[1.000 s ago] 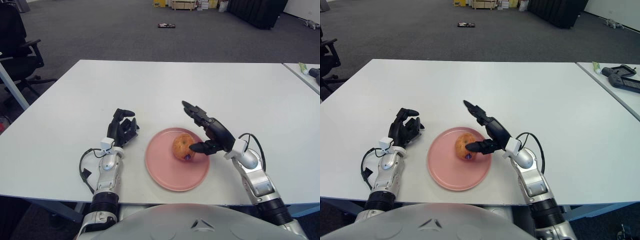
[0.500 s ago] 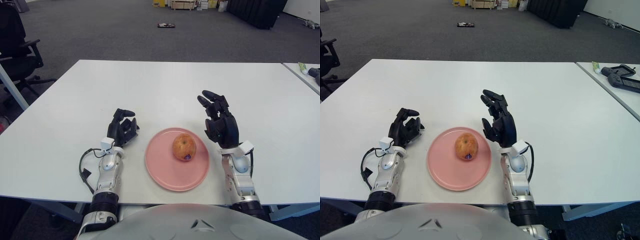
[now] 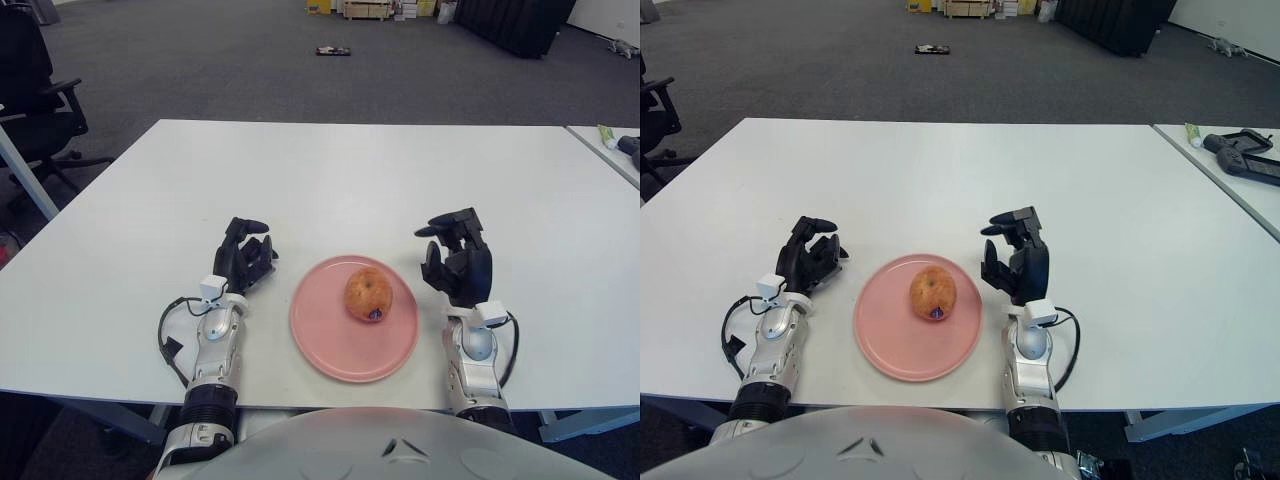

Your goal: Put the apple into the plate.

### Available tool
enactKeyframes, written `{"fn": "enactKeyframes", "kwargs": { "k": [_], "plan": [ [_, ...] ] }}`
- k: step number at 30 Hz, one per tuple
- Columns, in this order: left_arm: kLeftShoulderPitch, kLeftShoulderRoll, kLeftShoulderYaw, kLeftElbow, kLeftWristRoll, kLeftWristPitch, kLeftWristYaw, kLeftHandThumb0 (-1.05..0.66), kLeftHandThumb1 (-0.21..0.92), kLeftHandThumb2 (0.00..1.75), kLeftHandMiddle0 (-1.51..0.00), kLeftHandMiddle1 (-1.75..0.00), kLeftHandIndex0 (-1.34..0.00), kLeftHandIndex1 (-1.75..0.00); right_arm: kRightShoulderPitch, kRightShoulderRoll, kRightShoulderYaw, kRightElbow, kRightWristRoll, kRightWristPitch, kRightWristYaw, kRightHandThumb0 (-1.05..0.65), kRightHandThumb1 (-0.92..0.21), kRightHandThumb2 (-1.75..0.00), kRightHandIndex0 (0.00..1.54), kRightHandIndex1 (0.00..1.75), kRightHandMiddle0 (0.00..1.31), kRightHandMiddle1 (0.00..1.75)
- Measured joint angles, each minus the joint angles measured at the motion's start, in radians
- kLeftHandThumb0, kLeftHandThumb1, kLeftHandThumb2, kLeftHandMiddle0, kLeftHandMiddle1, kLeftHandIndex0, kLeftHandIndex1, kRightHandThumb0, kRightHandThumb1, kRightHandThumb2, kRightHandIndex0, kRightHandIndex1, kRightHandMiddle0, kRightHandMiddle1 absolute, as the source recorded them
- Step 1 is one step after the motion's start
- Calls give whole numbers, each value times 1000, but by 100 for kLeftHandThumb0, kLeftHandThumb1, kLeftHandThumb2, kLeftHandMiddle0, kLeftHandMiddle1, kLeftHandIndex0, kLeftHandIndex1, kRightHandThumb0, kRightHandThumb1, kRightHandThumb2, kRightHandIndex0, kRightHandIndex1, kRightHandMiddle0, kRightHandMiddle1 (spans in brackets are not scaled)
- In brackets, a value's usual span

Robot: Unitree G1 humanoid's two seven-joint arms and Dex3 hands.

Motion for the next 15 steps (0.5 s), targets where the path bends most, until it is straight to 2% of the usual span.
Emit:
{"fn": "enactKeyframes", "kwargs": {
  "k": [6, 15],
  "plan": [
    [0, -1, -1, -4, -2, 9, 0, -39, 62, 94, -66, -175, -38, -175, -1, -1, -1, 25, -46, 6, -75, -39, -67, -87, 76, 175, 35, 175],
    [1, -1, -1, -8, -2, 17, 0, -39, 66, 89, -61, -175, -36, -175, -3, -2, 0, 73, -61, 10, -126, -39, -66, -89, 80, 175, 36, 175]
  ]
}}
